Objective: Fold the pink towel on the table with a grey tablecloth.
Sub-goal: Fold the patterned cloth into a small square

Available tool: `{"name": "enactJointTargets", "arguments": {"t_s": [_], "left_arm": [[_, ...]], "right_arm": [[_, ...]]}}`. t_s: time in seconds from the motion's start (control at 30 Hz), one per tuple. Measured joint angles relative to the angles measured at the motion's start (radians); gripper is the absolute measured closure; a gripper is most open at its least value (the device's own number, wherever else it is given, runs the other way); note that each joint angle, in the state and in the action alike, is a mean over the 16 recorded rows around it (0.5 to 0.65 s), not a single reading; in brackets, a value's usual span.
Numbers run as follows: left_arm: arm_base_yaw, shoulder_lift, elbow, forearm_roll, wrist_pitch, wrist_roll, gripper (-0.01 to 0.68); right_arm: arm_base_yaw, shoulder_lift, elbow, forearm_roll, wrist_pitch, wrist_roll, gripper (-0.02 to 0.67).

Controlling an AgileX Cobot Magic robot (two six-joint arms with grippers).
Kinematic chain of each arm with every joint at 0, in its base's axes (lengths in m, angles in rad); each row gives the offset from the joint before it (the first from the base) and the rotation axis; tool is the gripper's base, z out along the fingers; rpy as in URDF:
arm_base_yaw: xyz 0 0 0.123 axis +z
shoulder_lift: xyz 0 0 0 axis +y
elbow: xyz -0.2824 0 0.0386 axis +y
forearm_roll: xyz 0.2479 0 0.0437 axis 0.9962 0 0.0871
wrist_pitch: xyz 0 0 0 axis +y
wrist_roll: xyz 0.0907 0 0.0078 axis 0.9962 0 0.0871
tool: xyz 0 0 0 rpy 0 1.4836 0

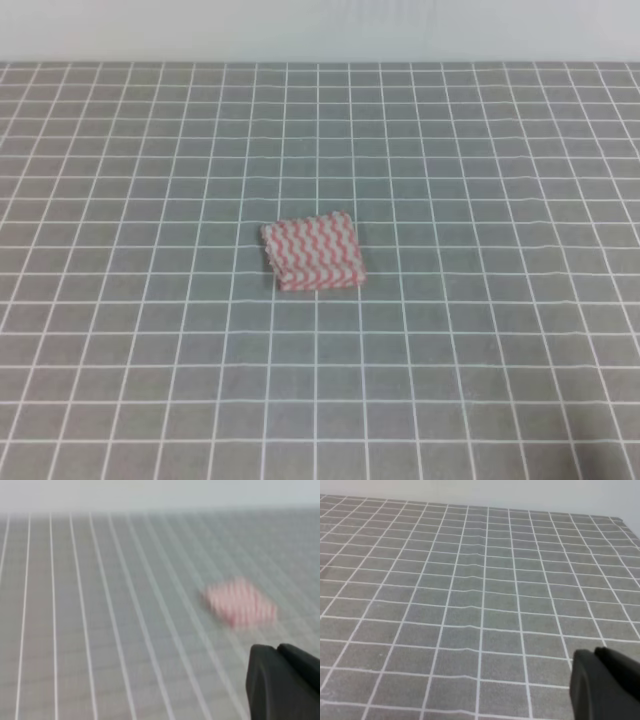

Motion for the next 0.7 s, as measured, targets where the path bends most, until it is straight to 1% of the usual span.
{"name": "enactJointTargets", "arguments": {"t_s": [0.13, 0.3, 0.4, 0.5, 0.6, 0.7], "left_arm": [[0.066, -0.001, 0.118, -0.003, -0.235, 0.001, 0.674], [0.185, -0.01, 0.297, -0.019, -0.515, 0.003, 0.673], [0.253, -0.032, 0.398, -0.031, -0.612, 0.008, 0.673], [0.312, -0.058, 0.478, -0.045, -0.641, 0.017, 0.673], [0.351, -0.083, 0.529, -0.054, -0.611, 0.026, 0.673], [0.373, -0.106, 0.562, -0.057, -0.562, 0.036, 0.673]], "right_arm": [[0.0, 0.0, -0.002, 0.0, 0.001, 0.0, 0.666], [0.0, -0.002, -0.003, 0.0, 0.001, 0.0, 0.666], [0.0, -0.004, -0.007, 0.0, 0.003, 0.0, 0.666], [0.0, -0.005, -0.008, 0.0, 0.005, 0.0, 0.666], [0.0, -0.003, -0.005, 0.0, 0.002, 0.0, 0.666], [0.0, -0.002, -0.003, 0.0, 0.002, 0.0, 0.666]]}}
